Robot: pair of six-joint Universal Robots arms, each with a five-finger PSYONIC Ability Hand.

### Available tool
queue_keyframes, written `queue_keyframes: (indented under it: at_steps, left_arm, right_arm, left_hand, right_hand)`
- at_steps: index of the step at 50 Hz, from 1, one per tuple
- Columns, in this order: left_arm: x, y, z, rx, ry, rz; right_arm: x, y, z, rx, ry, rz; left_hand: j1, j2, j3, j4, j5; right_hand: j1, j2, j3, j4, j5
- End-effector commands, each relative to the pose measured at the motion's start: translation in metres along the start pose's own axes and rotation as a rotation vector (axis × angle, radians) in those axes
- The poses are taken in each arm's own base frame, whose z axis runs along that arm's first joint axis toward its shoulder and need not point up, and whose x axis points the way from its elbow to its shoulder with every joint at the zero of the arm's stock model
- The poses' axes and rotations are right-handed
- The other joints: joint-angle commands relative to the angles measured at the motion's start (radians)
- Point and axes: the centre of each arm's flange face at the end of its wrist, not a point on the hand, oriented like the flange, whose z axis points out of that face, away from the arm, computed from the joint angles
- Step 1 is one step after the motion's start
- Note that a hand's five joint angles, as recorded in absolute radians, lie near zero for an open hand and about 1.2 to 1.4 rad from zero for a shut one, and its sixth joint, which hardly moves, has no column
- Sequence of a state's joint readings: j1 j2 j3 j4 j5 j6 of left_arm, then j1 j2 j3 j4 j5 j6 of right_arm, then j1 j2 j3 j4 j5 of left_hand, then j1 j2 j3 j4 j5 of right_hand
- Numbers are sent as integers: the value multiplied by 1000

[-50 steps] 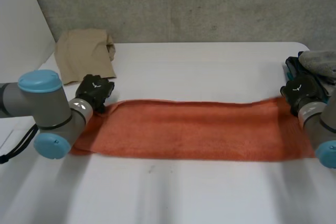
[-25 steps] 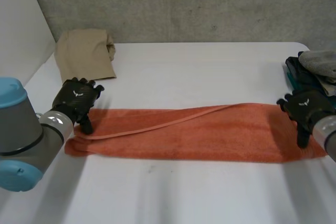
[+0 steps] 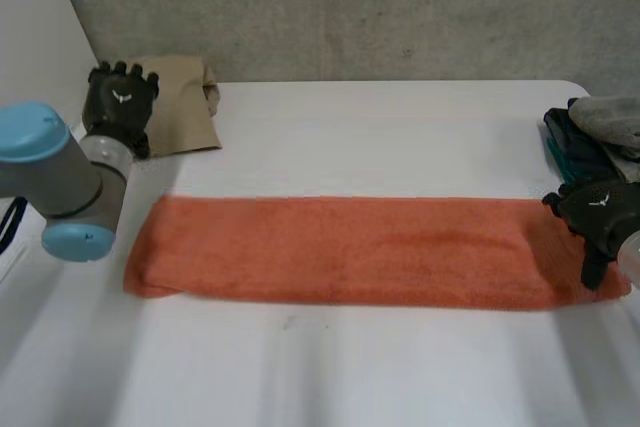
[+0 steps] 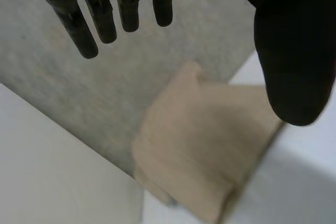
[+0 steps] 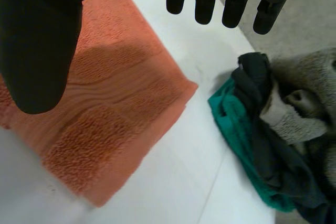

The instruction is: Fold the laundry.

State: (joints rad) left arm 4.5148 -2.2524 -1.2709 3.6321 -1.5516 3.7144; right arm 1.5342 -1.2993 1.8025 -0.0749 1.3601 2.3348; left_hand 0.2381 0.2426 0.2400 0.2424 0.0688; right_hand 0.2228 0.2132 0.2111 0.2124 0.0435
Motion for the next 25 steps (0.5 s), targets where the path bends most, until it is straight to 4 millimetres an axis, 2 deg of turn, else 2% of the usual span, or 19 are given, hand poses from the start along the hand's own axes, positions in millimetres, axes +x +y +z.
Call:
queue_keyframes:
  at_steps: [1,6,7,11,15,20,22,24,25]
  left_arm:
    - [-2,-40,-39,15,48,-10]
    - [4,-42,-75,-46,123,-19]
    - [8,-42,-86,-58,152,-28]
    - [15,-42,-109,-63,215,-53]
    - [20,-38,-120,-74,253,-74]
    - [23,-37,-123,-80,263,-87]
    - [25,-37,-123,-82,267,-90]
    - [25,-37,-123,-81,266,-93]
    - [25,-37,-123,-81,266,-93]
  right_arm:
    - [10,-8,-5,16,33,-13]
    - [6,0,-12,-52,-29,11]
    - [8,4,-12,-65,-29,20]
    - [12,15,-11,-75,-47,54]
    - [14,28,-2,-53,-65,83]
    - [10,49,25,-31,-31,82]
    - [12,58,35,-29,-3,73]
    - [21,66,42,-46,39,66]
    - [27,69,43,-61,67,59]
  left_hand:
    - [2,-3,0,-2,-3]
    - [-10,-14,-12,-14,-15]
    - [-10,-14,-12,-14,-15]
    - [-10,-14,-12,-14,-15]
    - [-10,-14,-12,-14,-15]
    - [-10,-14,-12,-14,-15]
    - [-10,-14,-12,-14,-15]
    - [-10,-14,-12,-14,-15]
    - [-10,-14,-12,-14,-15]
  right_hand:
    - [-48,-39,-37,-38,-43]
    - [-48,-39,-37,-38,-43]
    - [-48,-39,-37,-38,-43]
    - [0,10,12,10,5]
    - [21,30,32,31,26]
    - [73,83,85,84,78]
    - [523,533,535,534,528]
    - [1170,1180,1182,1181,1175]
    - [1173,1183,1185,1184,1178]
